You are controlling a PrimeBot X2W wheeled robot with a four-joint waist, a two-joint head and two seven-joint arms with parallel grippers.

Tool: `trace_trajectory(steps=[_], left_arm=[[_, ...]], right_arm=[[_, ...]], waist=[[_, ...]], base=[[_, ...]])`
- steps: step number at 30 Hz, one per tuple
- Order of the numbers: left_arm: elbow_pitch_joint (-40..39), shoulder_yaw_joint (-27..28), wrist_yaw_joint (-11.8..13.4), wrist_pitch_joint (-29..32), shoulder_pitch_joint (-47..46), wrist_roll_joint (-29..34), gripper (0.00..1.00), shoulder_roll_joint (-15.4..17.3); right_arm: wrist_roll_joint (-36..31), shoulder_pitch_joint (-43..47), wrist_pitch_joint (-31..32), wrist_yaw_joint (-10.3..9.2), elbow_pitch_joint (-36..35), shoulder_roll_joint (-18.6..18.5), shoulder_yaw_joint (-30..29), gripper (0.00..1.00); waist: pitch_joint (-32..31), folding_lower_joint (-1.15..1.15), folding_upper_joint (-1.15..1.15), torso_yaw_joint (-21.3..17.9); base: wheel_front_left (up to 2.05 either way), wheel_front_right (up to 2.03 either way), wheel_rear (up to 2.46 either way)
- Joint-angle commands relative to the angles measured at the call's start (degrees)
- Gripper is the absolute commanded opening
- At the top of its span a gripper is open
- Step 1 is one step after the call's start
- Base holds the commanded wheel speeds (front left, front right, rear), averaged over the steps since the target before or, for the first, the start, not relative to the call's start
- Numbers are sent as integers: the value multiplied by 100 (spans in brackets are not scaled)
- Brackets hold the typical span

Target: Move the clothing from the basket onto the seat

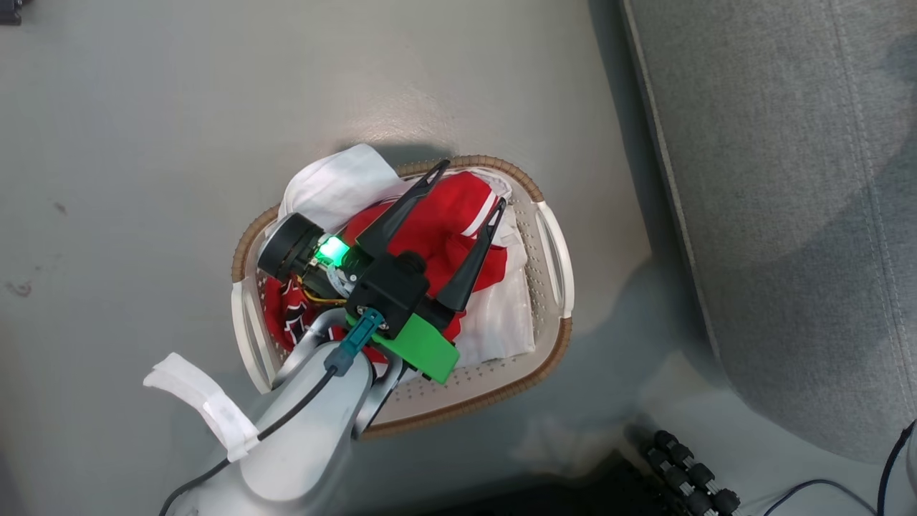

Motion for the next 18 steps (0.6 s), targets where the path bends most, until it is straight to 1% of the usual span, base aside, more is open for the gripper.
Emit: trace_trajectory(steps=[1,5,6,7,8,13,18], left_arm=[[-28,29,34,-21,-77,-53,100,10],[19,45,58,-24,-72,-91,100,16],[39,45,63,-25,-62,-106,100,17],[57,45,65,-26,-51,-122,100,16],[75,41,66,-26,-38,-132,100,6],[118,54,67,-25,35,-182,100,-50],[84,162,64,-19,198,-324,100,-138]], right_arm=[[-20,121,-12,-8,34,16,-60,0],[-38,289,-11,-8,25,124,-101,0],[-41,343,-11,-8,-6,151,-92,38],[-47,389,-11,-8,-46,167,-76,93],[-45,438,-11,-8,-69,171,-65,100],[2,760,-11,-8,-242,206,-4,100],[59,1229,-11,-8,-410,189,51,100]], waist=[[57,-1,0,42],[22,-1,0,-4],[-4,-1,0,-20],[-30,-1,0,-30],[-67,-1,0,-37],[-324,-1,0,-41],[-764,-1,0,39]], base=[[0,0,0],[0,0,0],[0,0,0],[0,0,0],[0,0,0],[0,0,0],[0,0,0]])
